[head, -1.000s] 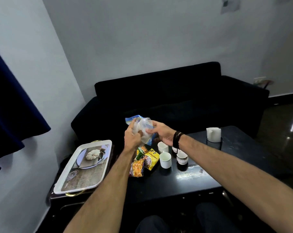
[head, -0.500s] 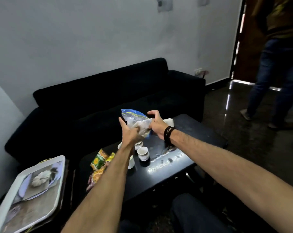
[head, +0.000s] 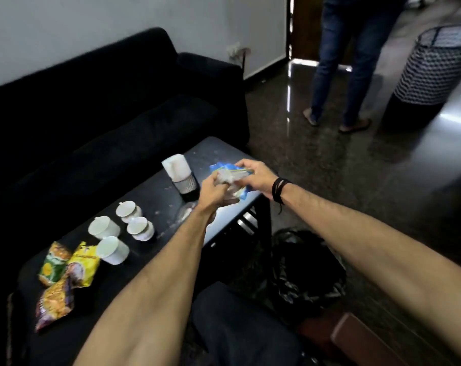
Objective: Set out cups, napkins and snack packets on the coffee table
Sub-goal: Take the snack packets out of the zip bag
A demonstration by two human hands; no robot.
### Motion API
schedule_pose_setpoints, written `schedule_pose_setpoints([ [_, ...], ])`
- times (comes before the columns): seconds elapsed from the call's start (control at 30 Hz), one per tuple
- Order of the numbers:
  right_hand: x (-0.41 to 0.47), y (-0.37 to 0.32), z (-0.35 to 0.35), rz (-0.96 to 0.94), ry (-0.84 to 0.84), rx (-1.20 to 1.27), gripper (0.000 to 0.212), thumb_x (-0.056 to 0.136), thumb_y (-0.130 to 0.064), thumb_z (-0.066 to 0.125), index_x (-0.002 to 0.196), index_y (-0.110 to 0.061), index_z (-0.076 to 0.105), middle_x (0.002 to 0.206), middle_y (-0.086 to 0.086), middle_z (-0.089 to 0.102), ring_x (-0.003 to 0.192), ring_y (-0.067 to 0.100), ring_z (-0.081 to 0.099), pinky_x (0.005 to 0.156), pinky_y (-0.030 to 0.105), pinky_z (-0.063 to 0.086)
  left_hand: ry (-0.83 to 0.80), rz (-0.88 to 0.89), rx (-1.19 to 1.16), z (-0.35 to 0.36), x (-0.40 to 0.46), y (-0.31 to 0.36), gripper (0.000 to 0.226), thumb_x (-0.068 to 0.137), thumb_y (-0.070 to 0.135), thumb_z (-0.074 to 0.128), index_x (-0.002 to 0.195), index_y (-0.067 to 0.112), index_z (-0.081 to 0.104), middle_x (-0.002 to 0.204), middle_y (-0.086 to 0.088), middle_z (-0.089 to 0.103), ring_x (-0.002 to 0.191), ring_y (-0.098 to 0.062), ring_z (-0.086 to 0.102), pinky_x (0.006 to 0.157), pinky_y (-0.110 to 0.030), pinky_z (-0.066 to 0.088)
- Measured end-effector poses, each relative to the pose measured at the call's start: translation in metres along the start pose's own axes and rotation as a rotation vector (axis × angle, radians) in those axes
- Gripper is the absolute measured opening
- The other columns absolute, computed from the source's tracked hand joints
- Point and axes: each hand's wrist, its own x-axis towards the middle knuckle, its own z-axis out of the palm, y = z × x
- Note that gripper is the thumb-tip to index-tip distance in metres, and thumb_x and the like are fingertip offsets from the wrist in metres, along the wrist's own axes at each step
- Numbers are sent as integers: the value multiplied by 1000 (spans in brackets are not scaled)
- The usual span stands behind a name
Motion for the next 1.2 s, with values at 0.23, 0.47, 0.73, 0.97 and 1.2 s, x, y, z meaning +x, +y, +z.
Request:
schedule_pose_setpoints([
  [0.23, -34, 133, -101, 352, 328, -373, 21, 77, 3, 67, 92, -12, 71, 81, 8, 61, 78, 16, 52, 68, 25, 38, -414, -42, 722, 101, 21, -81, 62, 87, 18, 70, 142, 7, 43, 130, -20, 59, 120, -35, 57, 98, -33, 47],
  [0.47, -74, 263, -105, 601, 64, -676, 31, 86, 2, 53, 109, -8, 73, 115, 17, 68, 112, 28, 61, 88, 28, 44, -547, -128, 1002, 112, 18, -165, 68, 90, 34, 65, 149, 15, 36, 143, -16, 42, 134, -32, 43, 109, -34, 36],
  [0.73, -59, 343, -60, 827, -300, -937, 80, 96, -34, 58, 156, -10, 12, 161, 18, 5, 144, 43, 22, 114, 46, 32, -573, -114, 1023, 97, 26, -210, 62, 92, 35, 63, 148, 19, 39, 143, -9, 44, 133, -27, 43, 107, -33, 37],
  [0.97, -42, 320, -74, 567, -31, -1039, 59, 93, -18, 57, 145, -7, 30, 147, 17, 31, 130, 36, 40, 95, 45, 46, -483, -41, 1002, 88, 36, -193, 58, 93, 32, 62, 145, 20, 42, 138, -8, 48, 130, -24, 46, 106, -32, 37],
  [1.2, -5, 235, -118, 266, 174, -938, 49, 96, -16, 52, 142, -10, 37, 137, 14, 39, 122, 35, 45, 90, 43, 46, -356, 89, 938, 78, 33, -149, 54, 91, 28, 63, 142, 22, 46, 137, -4, 51, 128, -21, 50, 108, -40, 41],
])
